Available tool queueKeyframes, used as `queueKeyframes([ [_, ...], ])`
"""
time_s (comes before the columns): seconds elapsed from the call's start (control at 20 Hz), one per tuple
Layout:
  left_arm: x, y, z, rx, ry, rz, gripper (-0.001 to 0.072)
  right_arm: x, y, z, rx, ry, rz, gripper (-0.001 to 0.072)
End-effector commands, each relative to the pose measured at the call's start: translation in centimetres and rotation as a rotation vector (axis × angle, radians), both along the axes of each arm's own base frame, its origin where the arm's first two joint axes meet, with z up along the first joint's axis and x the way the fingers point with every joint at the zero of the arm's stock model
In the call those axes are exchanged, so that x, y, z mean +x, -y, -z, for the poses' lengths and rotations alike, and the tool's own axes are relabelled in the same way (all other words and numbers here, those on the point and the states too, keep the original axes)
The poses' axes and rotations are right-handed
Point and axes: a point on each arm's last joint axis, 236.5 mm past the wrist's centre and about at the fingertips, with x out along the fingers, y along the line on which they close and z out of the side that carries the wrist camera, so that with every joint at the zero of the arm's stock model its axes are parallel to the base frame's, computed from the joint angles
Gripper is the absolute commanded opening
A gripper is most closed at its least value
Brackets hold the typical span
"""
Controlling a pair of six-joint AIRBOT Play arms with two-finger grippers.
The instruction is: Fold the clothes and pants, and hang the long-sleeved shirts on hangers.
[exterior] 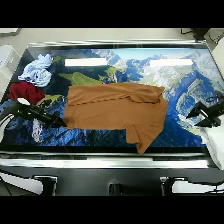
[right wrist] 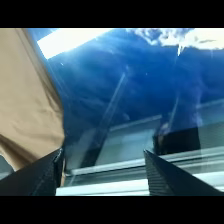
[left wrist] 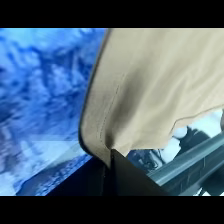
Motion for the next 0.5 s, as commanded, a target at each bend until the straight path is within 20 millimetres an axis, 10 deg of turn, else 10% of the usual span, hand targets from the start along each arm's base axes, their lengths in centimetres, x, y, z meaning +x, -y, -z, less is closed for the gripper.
queueKeyframes([
  [0.0, -0.4, 0.5, -0.7, -0.015, 0.0, 0.032, 0.0025, -1.6, -1.7, 2.8, 0.02, -0.062, -0.035, 0.0553],
  [0.45, 0.2, 0.2, -2.2, -0.001, 0.049, 0.029, 0.0025, 2.6, -11.6, 9.8, 0.165, 0.092, -0.056, 0.0529],
])
